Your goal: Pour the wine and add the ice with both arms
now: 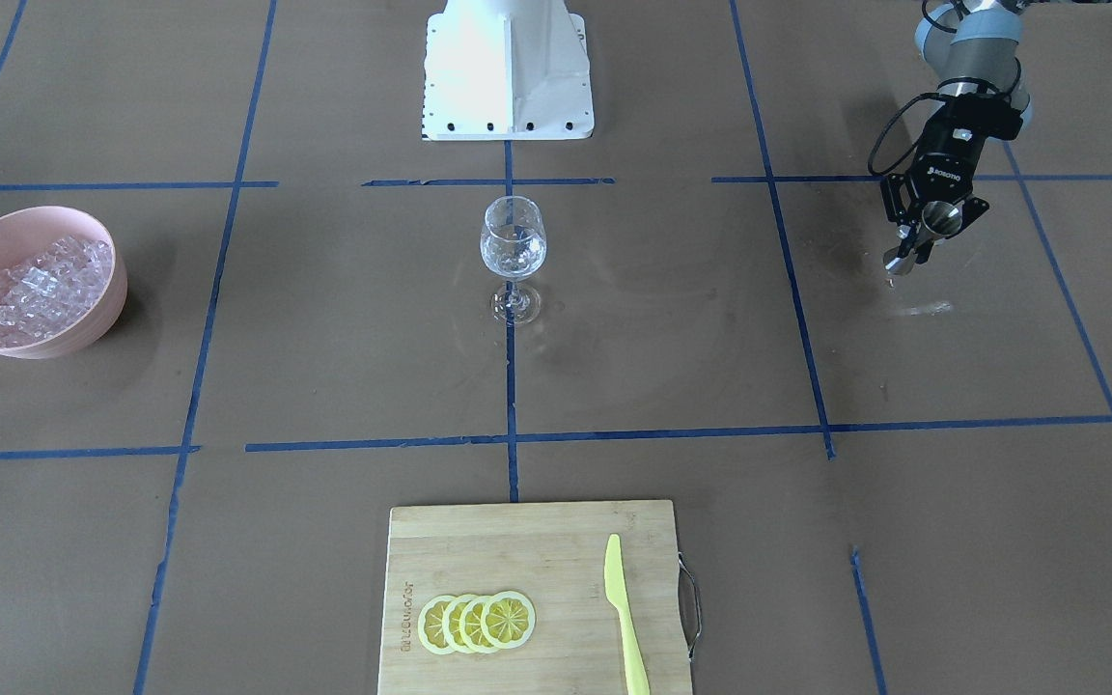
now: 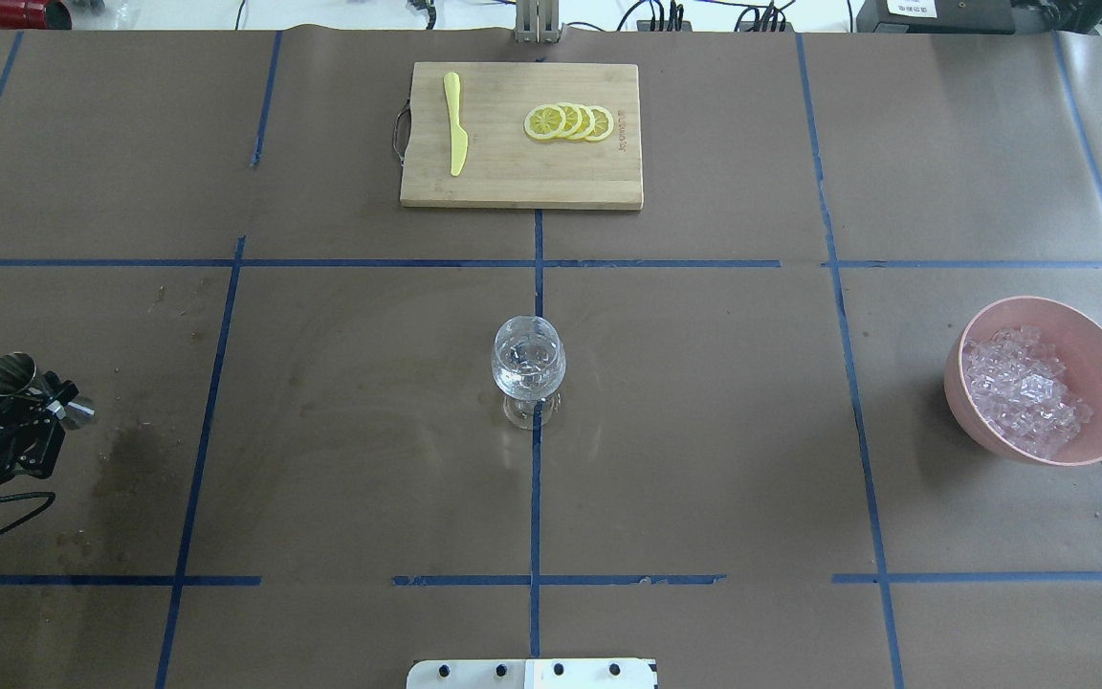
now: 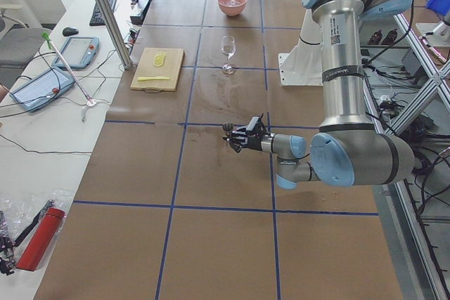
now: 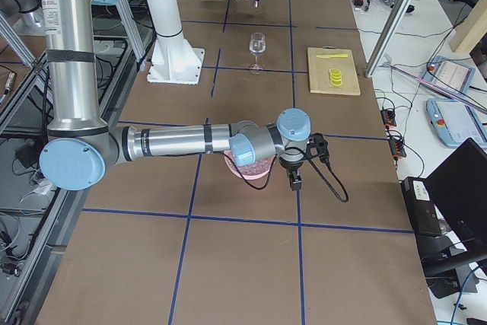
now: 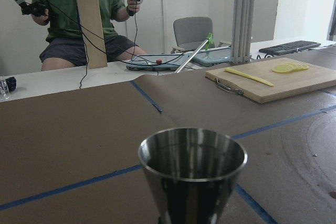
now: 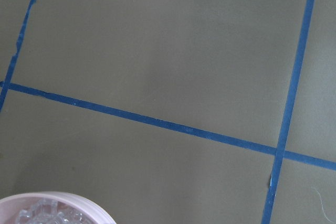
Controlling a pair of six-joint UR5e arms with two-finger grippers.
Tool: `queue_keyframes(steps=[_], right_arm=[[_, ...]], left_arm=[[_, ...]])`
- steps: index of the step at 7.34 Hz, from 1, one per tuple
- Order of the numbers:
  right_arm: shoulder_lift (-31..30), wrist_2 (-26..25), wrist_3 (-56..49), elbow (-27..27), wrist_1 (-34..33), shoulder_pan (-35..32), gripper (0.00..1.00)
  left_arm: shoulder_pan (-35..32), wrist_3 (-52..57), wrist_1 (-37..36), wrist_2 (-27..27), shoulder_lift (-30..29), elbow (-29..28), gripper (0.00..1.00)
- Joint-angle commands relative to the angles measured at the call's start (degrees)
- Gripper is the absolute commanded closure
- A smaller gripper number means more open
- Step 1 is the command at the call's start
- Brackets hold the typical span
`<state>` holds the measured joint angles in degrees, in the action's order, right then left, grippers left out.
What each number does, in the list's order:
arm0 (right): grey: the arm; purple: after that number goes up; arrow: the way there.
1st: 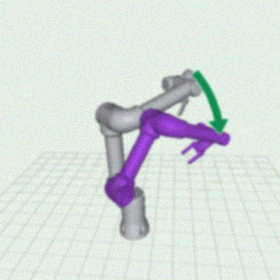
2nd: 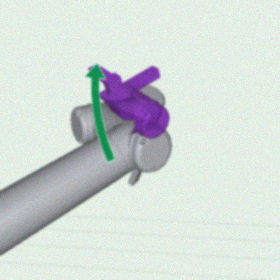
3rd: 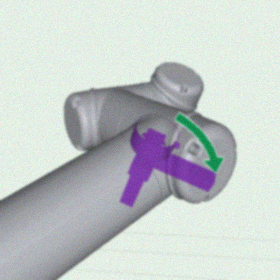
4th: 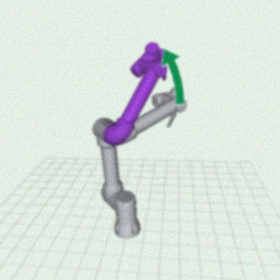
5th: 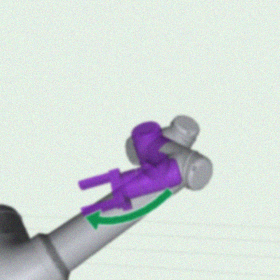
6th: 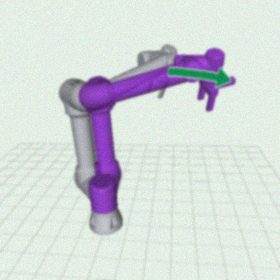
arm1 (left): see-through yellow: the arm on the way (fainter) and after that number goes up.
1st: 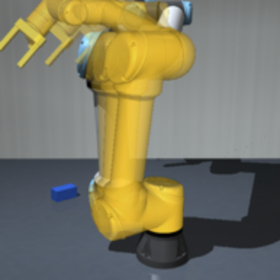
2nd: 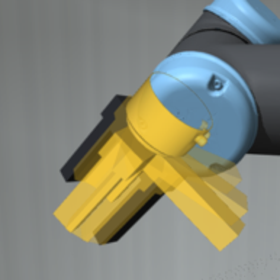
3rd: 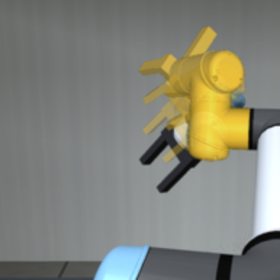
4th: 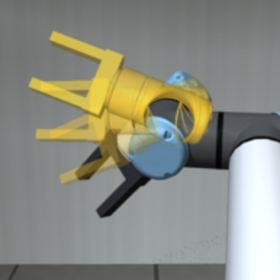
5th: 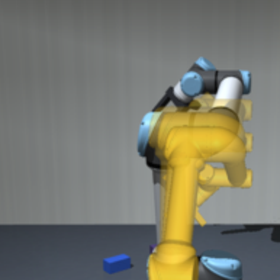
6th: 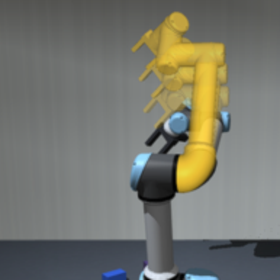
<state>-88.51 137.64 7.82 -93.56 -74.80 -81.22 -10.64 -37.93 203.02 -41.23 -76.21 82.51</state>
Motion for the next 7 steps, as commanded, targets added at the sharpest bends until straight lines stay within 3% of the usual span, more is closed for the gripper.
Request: queue_keyframes(steps=[1,5,7], right_arm=[[0.0,0.0,0.0,0.0,0.0,0.1,0.0],[0.0,0.0,0.1,0.0,0.0,0.2,0.0],[0.0,0.0,0.1,0.0,-0.1,0.2,0.0]], left_arm=[[0.2,0.6,-0.2,0.2,-3.1,-0.9,1.0],[0.8,-0.1,-0.1,-0.3,-3.5,-2.0,1.0],[1.2,-0.2,-0.1,-0.4,-3.7,-2.4,0.89]])
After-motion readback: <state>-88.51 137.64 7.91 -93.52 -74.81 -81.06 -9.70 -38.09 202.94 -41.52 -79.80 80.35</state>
